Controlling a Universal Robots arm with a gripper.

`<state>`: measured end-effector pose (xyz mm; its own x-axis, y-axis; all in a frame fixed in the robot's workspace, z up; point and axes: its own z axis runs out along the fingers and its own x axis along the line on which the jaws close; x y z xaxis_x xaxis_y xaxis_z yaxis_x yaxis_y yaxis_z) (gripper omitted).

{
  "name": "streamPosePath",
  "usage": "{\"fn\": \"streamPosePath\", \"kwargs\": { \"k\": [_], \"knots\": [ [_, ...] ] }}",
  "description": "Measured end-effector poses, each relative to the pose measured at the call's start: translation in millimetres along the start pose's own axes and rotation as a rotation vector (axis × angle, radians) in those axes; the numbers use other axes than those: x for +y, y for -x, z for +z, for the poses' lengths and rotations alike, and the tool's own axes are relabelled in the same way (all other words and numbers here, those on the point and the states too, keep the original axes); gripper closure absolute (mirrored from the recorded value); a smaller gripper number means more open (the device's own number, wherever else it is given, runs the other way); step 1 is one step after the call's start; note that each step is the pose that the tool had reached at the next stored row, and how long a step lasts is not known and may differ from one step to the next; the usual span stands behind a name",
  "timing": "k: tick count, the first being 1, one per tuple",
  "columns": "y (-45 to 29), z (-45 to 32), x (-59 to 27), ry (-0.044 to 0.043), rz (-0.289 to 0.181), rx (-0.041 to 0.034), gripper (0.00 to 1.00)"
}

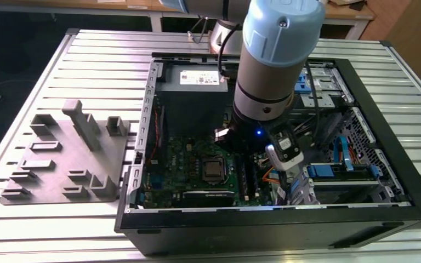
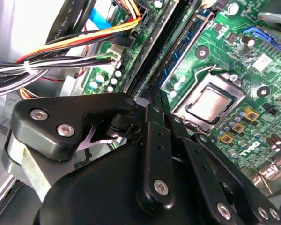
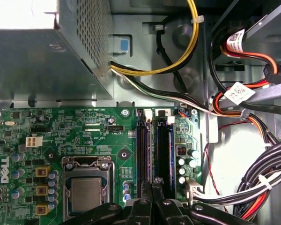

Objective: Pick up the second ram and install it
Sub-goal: 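Insert the second ram into the second slot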

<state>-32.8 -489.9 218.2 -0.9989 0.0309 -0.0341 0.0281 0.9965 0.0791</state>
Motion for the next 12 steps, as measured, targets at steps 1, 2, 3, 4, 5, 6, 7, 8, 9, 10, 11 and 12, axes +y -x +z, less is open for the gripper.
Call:
{"fn": "streamPosePath", "kwargs": {
  "k": [1, 2, 3, 4, 5, 6, 7, 8, 9, 10, 11, 12],
  "knots": [
    [0.0, 0.4, 0.0, 0.0001, 0.0, -0.0001, 0.92],
    [0.0, 0.6, 0.0, 0.0002, 0.0, -0.0001, 0.92],
    [0.0, 0.6, 0.0, 0.0002, 0.0, -0.0001, 0.92],
    [-0.1, 0.6, 0.0, 0.0002, 0.0, -0.0001, 0.92],
    [-0.1, 0.6, 0.0, 0.0002, 0.0, -0.0001, 0.92],
    [-0.1, 0.7, 0.0, 0.0003, 0.0, -0.0001, 0.92],
    [-0.1, 0.7, 0.0, 0.0004, 0.0, -0.0001, 0.92],
    [-0.1, 0.7, 0.0, 0.0005, 0.0, -0.0001, 0.92],
    [-0.1, 1.0, -0.1, 0.0006, 0.0, -0.0001, 0.92],
    [-0.1, 1.1, -0.1, 0.0006, 0.0, -0.0001, 0.92],
    [-0.1, 1.1, -0.1, 0.0004, 0.0, 0.0, 0.92],
    [-0.1, 1.1, -0.1, 0.0004, 0.0, 0.0, 0.92]
  ]
}}
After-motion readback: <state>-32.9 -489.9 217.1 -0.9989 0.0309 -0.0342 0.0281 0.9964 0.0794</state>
